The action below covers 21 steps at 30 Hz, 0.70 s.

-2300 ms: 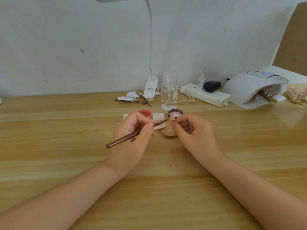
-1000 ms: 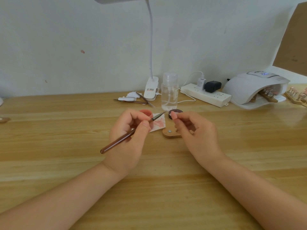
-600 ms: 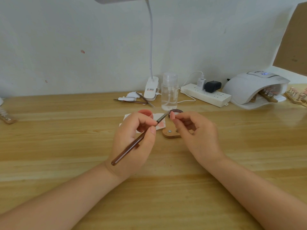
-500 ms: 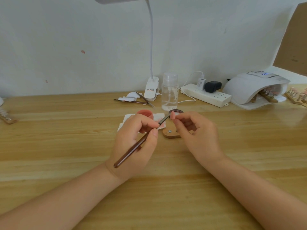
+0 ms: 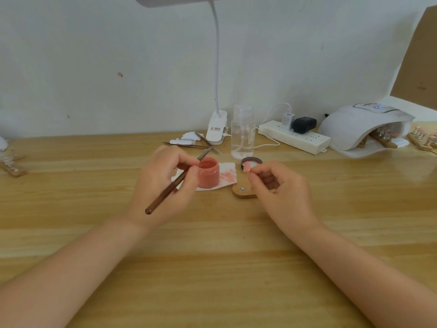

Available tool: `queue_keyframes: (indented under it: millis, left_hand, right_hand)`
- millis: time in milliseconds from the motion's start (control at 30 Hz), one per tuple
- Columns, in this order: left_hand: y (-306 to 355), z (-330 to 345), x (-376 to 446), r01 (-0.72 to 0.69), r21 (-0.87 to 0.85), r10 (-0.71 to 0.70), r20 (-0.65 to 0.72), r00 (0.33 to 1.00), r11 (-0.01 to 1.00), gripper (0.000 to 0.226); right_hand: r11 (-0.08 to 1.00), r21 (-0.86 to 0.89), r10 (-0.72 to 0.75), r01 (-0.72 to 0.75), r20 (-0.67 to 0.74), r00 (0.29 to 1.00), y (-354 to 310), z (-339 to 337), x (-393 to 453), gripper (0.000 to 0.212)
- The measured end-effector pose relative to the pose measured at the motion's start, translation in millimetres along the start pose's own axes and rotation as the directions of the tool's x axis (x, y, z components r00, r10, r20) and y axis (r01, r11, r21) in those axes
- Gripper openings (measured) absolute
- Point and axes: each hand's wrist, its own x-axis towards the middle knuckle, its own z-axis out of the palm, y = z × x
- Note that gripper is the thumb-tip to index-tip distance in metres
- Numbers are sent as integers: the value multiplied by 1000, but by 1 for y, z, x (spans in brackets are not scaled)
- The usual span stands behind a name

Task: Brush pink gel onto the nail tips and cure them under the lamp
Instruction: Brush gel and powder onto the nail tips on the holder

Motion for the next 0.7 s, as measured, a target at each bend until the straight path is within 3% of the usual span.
queue_keyframes:
  millis: [100, 400, 700]
  left_hand:
    - [-20, -5, 1, 37, 88, -40, 30, 999, 995, 18]
    - [-31, -6, -6, 24, 120, -43, 155, 987, 992, 20]
    - [-30, -12, -9, -14, 147, -7, 145, 989, 989, 24]
  right_hand:
    - [1000, -12, 0, 0, -2, 1000, 0, 1, 0, 31]
    - [1000, 14, 12, -12, -1, 1000, 0, 2, 1, 32]
    - [999, 5, 39, -39, 22, 999, -2, 1, 0, 26]
